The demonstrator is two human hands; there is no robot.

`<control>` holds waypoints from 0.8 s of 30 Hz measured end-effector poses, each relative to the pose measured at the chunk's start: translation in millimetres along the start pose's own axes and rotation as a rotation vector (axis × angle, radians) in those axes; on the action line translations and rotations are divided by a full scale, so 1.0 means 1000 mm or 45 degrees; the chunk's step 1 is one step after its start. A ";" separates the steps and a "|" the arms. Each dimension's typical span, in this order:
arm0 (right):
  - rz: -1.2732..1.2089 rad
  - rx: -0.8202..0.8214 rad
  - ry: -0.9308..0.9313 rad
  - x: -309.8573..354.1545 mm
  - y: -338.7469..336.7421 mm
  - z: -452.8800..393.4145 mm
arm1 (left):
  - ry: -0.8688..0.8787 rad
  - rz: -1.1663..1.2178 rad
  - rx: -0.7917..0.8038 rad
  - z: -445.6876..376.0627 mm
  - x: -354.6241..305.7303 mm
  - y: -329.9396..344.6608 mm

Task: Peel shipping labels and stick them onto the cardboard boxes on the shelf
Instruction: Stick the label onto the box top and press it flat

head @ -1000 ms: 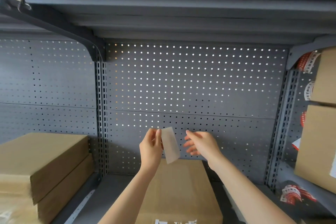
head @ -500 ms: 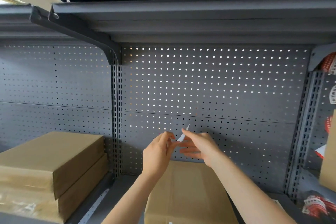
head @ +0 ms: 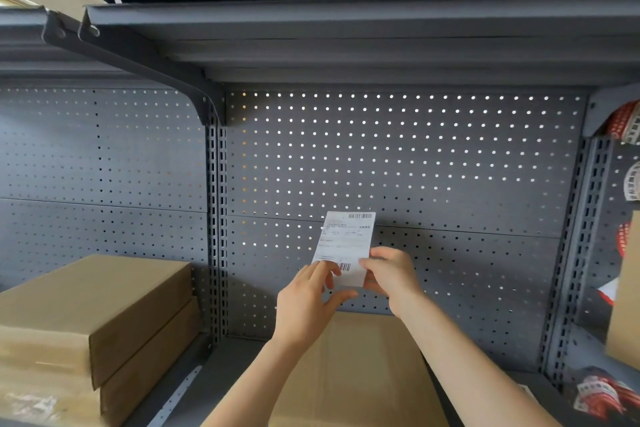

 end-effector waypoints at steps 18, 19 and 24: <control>0.131 0.191 -0.008 -0.033 -0.026 0.007 | -0.549 1.480 0.529 0.001 0.031 0.022; 0.127 0.200 -0.004 -0.035 -0.026 0.008 | -0.532 1.488 0.544 0.003 0.030 0.023; 0.163 0.238 0.067 -0.052 -0.031 0.011 | -0.547 1.405 0.561 0.010 0.033 0.033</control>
Point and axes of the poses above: each hand's wrist, its own z-axis away from the middle knuckle, its own y-axis out of the palm, x = y × z, the point moved 5 cm from there along -z, towards the middle knuckle, and after that the axes turned 10 degrees about x, right-handed, at the moved point
